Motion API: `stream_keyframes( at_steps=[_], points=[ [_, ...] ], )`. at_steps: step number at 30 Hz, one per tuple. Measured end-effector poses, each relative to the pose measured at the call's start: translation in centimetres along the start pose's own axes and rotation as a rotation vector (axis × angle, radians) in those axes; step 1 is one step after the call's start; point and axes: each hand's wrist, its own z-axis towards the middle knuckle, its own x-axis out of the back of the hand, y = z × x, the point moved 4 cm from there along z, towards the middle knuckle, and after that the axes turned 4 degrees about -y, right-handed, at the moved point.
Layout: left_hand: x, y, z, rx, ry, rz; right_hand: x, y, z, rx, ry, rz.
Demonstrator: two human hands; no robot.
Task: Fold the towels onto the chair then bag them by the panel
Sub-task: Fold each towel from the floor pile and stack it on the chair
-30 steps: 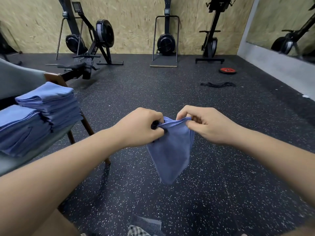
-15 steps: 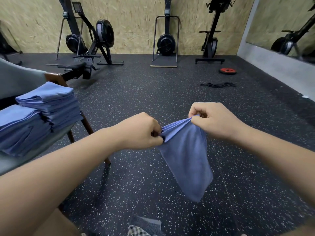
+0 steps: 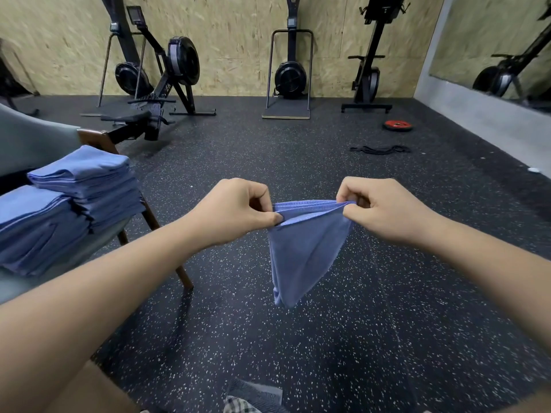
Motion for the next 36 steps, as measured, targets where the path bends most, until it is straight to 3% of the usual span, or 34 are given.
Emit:
stream_keyframes(
  at_steps=[6, 12, 25, 31, 36],
  points=[
    [-0.1, 0.6, -0.5, -0.111, -0.074, -0.048, 0.1, 0.4, -0.2, -0.033, -0.063, 0.021],
    [-0.4, 1.2, -0.4, -0.212, -0.109, 0.104, 0.6, 0.2, -0.2, -0.052, -0.041, -0.027],
    [0.0, 1.2, -0.3, -0.251, 0.078, 0.137, 1.1, -0.2, -0.2, -0.071, -0.007, -0.018],
    [-0.4, 2.3, -0.7, -0.241, 0.054, -0.031, -0.3, 0.3, -0.2, -0.119, -0.151, -0.035],
    [-2.1, 3.1, -0.8, -0.246, -0.016, -0.132, -3.1, -1.6, -0.8, -0.072, -0.325, 0.119]
  ],
)
